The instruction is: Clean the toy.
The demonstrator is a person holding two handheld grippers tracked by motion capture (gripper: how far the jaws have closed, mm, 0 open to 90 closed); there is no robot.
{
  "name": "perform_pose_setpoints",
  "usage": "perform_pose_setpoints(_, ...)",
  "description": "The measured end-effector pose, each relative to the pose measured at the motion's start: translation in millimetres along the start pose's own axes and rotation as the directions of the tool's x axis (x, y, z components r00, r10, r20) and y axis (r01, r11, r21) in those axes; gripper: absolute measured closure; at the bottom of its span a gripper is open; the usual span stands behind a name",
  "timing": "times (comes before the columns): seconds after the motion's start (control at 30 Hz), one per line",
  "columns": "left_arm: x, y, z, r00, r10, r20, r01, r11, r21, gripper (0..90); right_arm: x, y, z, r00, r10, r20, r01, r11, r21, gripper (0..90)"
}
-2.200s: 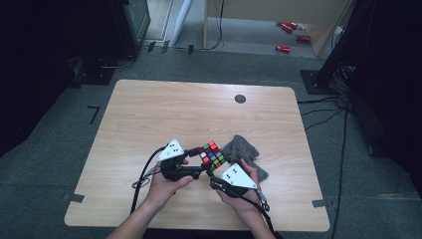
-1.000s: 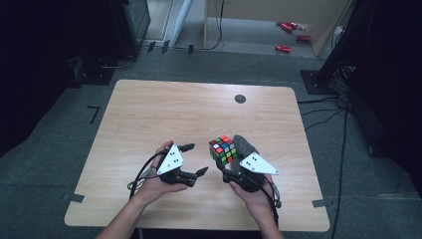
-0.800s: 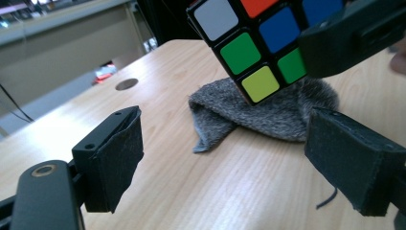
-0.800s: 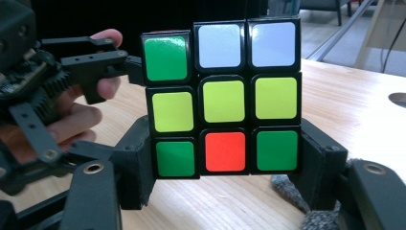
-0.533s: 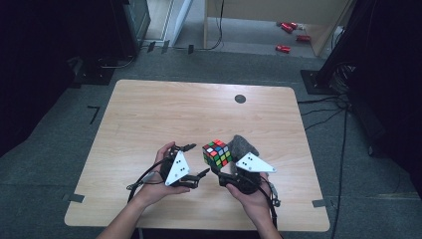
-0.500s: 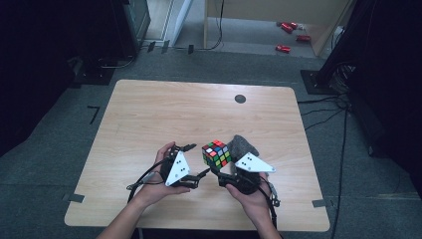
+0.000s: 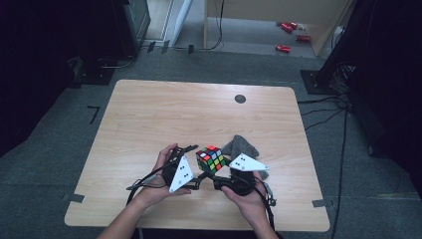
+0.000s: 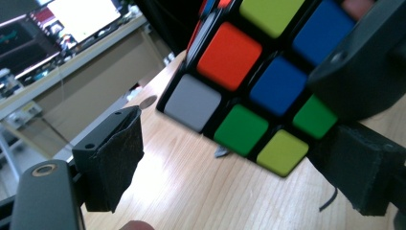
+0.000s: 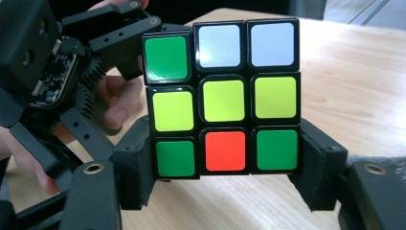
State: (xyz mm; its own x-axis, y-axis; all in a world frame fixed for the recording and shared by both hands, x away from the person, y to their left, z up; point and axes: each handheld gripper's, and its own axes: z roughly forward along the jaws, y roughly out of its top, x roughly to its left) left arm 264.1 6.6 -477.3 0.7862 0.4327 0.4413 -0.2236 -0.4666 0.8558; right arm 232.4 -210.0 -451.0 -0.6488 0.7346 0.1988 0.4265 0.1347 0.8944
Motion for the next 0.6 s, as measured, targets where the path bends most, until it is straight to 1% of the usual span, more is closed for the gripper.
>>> perform_pose_setpoints(0.03, -0.8, -0.2, 0.3, 1.0, 0.009, 0.004, -0.009, 1.0, -0.003, 14.3, -0.3, -0.3, 0.8, 1.0, 0.004, -0.007, -0.004, 1.0, 0.009, 34.3)
perform_pose_setpoints(0.13, -4.2, -2.4, 1.7, 0.9985, 0.055, -0.001, -0.055, 0.9984, -0.013, 19.8, -1.6, -0.9, 2.5, 0.9994, 0.024, -0.024, -0.024, 0.999, 0.025, 34.3)
perform_pose_setpoints(0.2, -6.0, -3.6, 1.9, 0.9975, 0.069, 0.01, -0.069, 0.9973, -0.023, 25.9, -3.0, -1.1, 2.8, 0.9984, 0.045, -0.035, -0.044, 0.998, 0.037, 34.3)
perform_pose_setpoints(0.33, -6.6, -5.5, 3.2, 0.9953, 0.097, -0.001, -0.097, 0.9951, -0.019, 28.7, -7.7, -1.3, 2.6, 0.9945, 0.087, -0.058, -0.084, 0.995, 0.049, 34.2)
perform_pose_setpoints(0.5, -8.0, -6.5, 4.7, 0.9937, 0.112, -0.005, -0.112, 0.9936, -0.011, 30.1, -10.2, -2.6, 4.1, 0.9925, 0.106, -0.061, -0.102, 0.993, 0.056, 33.9)
perform_pose_setpoints(0.6, -7.1, -5.6, 4.7, 0.9957, 0.093, -0.002, -0.093, 0.9957, -0.003, 31.8, -13.0, -3.1, 3.7, 0.9885, 0.133, -0.072, -0.13, 0.991, 0.043, 33.2)
